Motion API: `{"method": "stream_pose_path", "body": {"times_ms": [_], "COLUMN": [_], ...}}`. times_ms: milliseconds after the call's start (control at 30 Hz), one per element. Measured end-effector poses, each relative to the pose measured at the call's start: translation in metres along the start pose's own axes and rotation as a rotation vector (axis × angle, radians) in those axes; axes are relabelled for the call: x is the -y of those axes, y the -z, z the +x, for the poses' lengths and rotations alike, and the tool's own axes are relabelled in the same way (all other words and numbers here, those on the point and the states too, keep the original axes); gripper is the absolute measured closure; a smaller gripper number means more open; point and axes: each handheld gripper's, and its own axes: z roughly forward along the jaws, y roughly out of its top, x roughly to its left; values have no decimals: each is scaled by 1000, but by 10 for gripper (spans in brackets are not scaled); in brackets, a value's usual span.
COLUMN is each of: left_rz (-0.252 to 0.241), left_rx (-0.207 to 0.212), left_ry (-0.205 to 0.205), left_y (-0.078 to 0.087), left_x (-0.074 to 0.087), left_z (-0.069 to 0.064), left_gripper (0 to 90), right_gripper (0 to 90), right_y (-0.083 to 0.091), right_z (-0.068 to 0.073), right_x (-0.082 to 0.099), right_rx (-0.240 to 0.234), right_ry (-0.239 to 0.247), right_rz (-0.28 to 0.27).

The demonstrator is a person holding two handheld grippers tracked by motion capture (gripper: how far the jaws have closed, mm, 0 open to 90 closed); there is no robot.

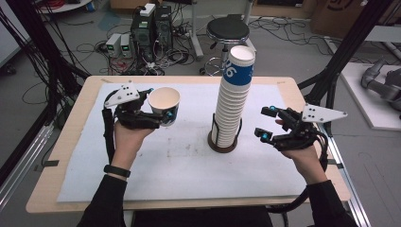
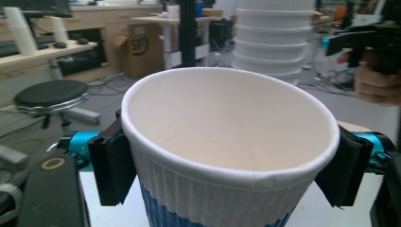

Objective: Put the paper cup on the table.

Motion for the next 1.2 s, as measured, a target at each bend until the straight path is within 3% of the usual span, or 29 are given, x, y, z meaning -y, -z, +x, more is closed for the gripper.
{"method": "stream_pose_path", "body": {"times_ms": [200, 433, 833, 1200], "left_rz": [-9, -12, -33, 14], "left_rx": [-65, -113, -204, -239], "left_ry": [2, 9, 28, 62], "left_y": [-2, -5, -13, -27], "left_x": [2, 5, 25, 48], "left_z": [4, 9, 22, 36], "left_gripper": [207, 207, 209, 210], "right_gripper": [202, 202, 202, 202], "right_y": [-1, -3, -4, -3], "right_z": [0, 0, 0, -1], "right_x": [0, 0, 0, 0], "right_rx": [-3, -6, -9, -7], "right_ry": [-4, 1, -2, -5], "right_rz": [1, 2, 7, 7]}}
